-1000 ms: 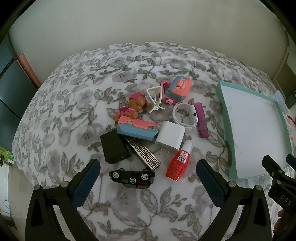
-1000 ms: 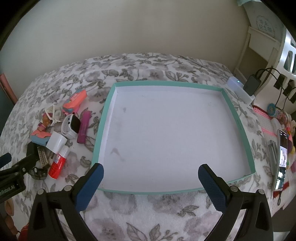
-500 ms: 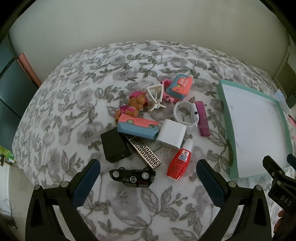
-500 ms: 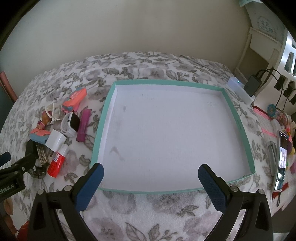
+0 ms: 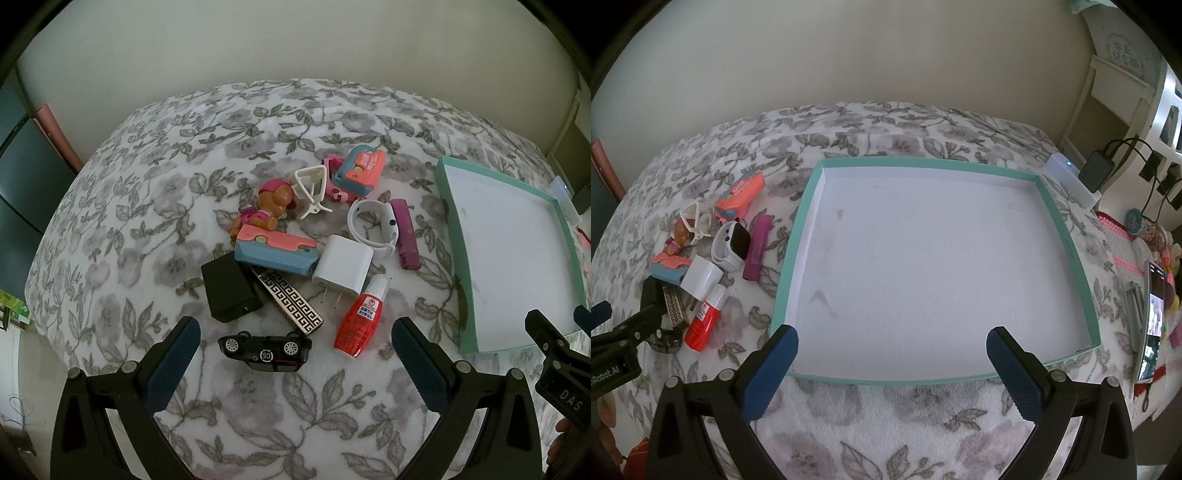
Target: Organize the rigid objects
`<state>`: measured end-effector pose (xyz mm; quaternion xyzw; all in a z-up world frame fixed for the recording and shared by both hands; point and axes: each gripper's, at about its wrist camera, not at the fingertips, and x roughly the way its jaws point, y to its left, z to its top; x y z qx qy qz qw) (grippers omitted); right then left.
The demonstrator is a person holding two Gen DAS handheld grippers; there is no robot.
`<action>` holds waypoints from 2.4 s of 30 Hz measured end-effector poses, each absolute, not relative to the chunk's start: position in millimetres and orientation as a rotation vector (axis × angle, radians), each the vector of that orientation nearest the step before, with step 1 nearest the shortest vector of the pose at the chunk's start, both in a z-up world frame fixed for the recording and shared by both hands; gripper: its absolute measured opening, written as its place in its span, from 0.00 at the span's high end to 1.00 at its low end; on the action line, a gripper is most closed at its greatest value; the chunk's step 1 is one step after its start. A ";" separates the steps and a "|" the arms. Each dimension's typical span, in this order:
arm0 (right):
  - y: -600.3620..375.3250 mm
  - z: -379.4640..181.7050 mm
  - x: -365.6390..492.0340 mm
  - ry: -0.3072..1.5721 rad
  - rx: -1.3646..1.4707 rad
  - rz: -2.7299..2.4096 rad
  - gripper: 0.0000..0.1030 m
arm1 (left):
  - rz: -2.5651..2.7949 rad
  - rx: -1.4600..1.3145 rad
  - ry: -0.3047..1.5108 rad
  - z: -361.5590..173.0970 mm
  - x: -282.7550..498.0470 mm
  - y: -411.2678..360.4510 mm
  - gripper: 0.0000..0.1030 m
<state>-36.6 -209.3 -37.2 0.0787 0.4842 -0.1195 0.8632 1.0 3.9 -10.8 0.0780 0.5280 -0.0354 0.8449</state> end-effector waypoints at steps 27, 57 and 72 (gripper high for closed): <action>-208.4 -39.1 -36.9 1.023 0.159 -0.248 0.00 | -0.076 0.163 1.116 -10.6 0.9 3.8 0.00; -101.5 -26.4 16.3 1.092 0.169 0.110 0.00 | 0.057 -0.059 1.156 -9.8 22.3 95.3 0.00; -67.5 -68.6 43.8 1.207 0.083 0.160 0.16 | 0.063 -0.135 1.256 -48.8 30.5 104.4 0.00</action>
